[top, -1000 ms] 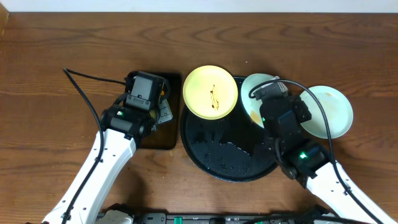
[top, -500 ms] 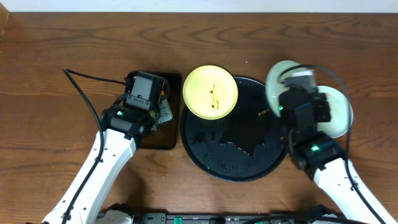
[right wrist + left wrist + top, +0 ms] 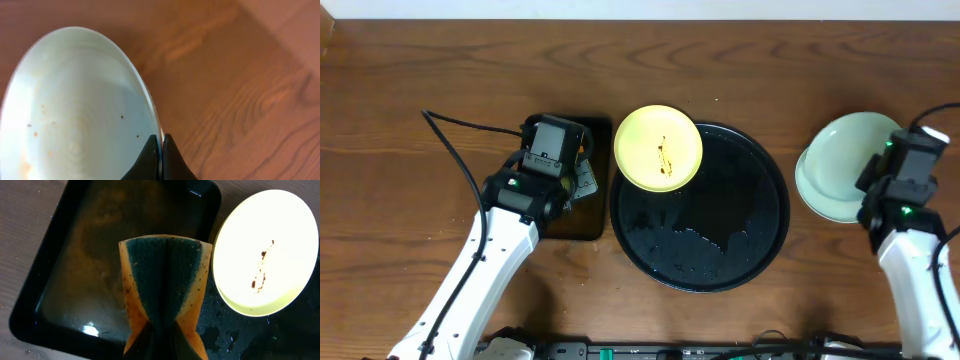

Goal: Clean dirty plates on tray and stack at the side

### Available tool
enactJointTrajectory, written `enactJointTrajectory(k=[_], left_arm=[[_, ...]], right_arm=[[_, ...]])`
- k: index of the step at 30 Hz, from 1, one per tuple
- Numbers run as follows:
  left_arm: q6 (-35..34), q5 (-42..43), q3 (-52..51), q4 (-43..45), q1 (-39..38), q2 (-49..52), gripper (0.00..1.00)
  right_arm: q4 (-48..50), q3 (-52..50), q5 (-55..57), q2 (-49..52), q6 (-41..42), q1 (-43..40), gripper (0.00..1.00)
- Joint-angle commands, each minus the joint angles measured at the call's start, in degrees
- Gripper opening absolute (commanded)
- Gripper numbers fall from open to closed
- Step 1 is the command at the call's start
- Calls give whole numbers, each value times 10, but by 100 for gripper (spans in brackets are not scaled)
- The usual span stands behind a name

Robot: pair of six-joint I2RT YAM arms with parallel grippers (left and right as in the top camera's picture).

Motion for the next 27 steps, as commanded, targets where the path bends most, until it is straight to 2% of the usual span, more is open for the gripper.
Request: enactJointTrajectory(k=[1, 3, 5, 8, 13, 15, 23, 27], left_arm=[[8, -11, 1, 0, 3, -4, 8], [8, -11, 1, 0, 3, -4, 8], [8, -11, 1, 1, 3, -4, 8], [8, -11, 1, 3, 3, -4, 8], [8, -11, 1, 7, 3, -4, 8], [11, -11, 1, 8, 3, -3, 8], [41, 1, 1, 24, 2, 17, 8], [47, 5, 1, 30, 2, 30, 8]], right_arm=[[8, 11, -63, 43, 37, -36, 1], [12, 11, -71, 64, 37, -45, 3], [21, 11, -90, 74, 37, -47, 18], [42, 14, -160, 65, 36, -44, 30], [45, 38, -356, 49, -1, -6, 33], [46, 41, -412, 49, -3, 25, 38], [75, 42, -412, 90, -28, 210, 50], [129, 42, -396, 147, -5, 265, 50]])
